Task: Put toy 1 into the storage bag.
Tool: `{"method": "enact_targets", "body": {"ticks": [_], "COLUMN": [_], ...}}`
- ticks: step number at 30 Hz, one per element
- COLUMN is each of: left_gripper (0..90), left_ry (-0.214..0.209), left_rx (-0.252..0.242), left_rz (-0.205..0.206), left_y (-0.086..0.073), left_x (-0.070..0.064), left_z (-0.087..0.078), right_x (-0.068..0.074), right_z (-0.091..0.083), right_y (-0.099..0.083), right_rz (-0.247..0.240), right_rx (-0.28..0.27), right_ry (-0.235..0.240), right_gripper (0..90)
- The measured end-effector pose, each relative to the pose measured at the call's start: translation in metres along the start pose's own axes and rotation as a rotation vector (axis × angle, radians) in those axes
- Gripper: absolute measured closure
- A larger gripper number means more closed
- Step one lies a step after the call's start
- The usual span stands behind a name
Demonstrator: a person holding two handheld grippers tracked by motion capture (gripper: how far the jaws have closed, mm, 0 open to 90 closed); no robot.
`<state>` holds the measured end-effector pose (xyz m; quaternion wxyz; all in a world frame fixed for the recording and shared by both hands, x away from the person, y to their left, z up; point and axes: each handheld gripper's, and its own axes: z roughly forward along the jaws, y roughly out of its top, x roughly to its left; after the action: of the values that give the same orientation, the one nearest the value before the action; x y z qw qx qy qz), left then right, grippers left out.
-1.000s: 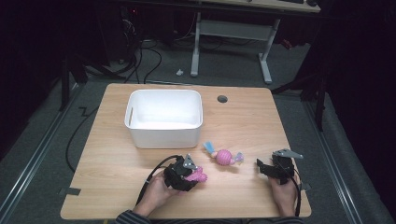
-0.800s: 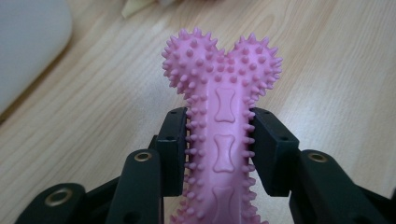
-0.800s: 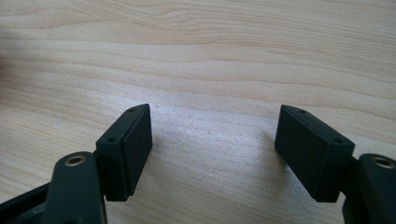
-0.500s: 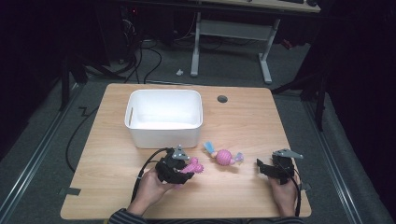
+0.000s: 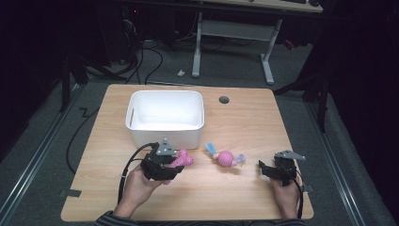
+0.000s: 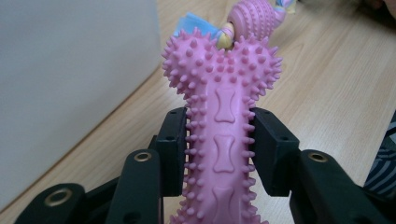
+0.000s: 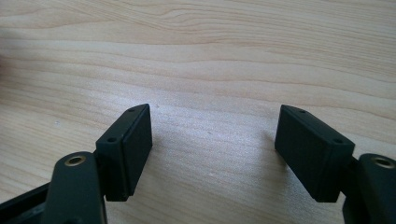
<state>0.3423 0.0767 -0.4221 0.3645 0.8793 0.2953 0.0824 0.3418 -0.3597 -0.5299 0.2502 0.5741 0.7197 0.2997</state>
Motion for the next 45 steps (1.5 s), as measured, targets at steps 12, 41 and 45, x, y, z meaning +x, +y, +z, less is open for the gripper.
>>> {"method": "enact_targets", "body": {"ticks": [12, 41, 45], "left_gripper": [59.1, 59.0, 58.8], "left_ry": [0.043, 0.071, 0.062], "left_rx": [-0.067, -0.164, -0.185], "left_rz": [-0.032, -0.035, -0.068], "left_y": [0.017, 0.077, 0.081], "left_x": [0.017, 0.062, 0.077], "left_z": [-0.031, -0.07, -0.069], "right_x": [0.0, 0.0, 0.0], "right_z": [0.0, 0.0, 0.0], "right_y": [0.0, 0.0, 0.0], "right_rz": [-0.002, -0.004, -0.003], "right_rx": [-0.001, 0.0, 0.0], "right_ry": [0.001, 0.002, 0.003], "right_gripper": [27.3, 27.4, 27.4]}}
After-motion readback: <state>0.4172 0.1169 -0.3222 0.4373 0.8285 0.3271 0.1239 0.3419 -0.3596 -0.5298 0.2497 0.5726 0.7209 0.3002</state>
